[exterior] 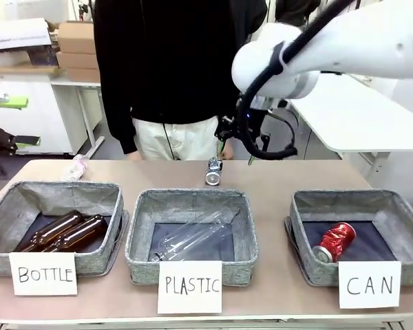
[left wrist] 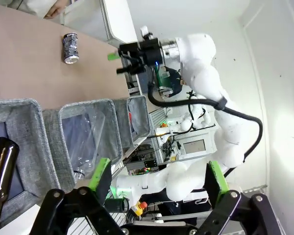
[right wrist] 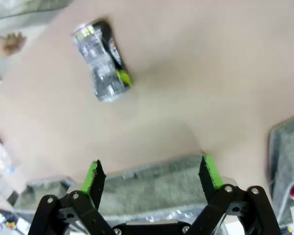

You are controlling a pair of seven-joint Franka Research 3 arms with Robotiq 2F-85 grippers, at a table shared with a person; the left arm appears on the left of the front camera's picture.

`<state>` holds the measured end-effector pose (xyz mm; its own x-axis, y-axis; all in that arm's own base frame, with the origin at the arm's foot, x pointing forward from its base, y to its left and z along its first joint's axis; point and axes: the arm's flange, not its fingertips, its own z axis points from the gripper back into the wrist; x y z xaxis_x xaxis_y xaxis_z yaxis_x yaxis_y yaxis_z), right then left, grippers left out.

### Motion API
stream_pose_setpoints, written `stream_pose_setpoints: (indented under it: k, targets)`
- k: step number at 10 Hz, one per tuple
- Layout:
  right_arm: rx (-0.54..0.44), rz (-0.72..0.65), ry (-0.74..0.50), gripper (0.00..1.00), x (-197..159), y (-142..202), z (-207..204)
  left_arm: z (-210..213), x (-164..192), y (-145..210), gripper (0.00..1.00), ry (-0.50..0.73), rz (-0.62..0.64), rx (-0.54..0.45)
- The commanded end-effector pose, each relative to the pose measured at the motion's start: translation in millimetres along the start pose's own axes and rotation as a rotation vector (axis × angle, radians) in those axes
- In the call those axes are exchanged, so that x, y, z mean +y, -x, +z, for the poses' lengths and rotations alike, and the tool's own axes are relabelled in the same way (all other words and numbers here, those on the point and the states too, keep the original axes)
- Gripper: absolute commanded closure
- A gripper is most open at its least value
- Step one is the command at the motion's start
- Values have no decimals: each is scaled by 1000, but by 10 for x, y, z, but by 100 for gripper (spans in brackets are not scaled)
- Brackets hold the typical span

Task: Sort the can waste into the basket.
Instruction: Pick up the can waste from the table and place it in the right Fabric basket.

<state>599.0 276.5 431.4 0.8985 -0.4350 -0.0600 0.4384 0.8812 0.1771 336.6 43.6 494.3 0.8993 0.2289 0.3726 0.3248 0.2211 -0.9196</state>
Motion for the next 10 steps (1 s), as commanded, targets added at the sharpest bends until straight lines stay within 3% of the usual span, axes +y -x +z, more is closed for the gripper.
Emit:
stream_pose_setpoints:
  k: [1, 3, 5, 8, 10]
  targets:
    - [-12, 22, 103, 0, 602, -360, -118, -6, -43, -14, 1, 11, 6, -18]
    - [12, 27, 79, 0, 910, -519, -403, -6, -43, -14, 1, 11, 6, -18]
    - [-9, 32, 151, 0, 1100, -636, -811, -6, -43, -14, 1, 11, 6, -18]
    - [54, 61, 204, 0, 1092, -717, -1273, -6, -43, -14, 1, 11, 6, -18]
    - [41, 45, 218, 0, 1075, -712, -1428, -6, -43, -14, 1, 11, 6, -18]
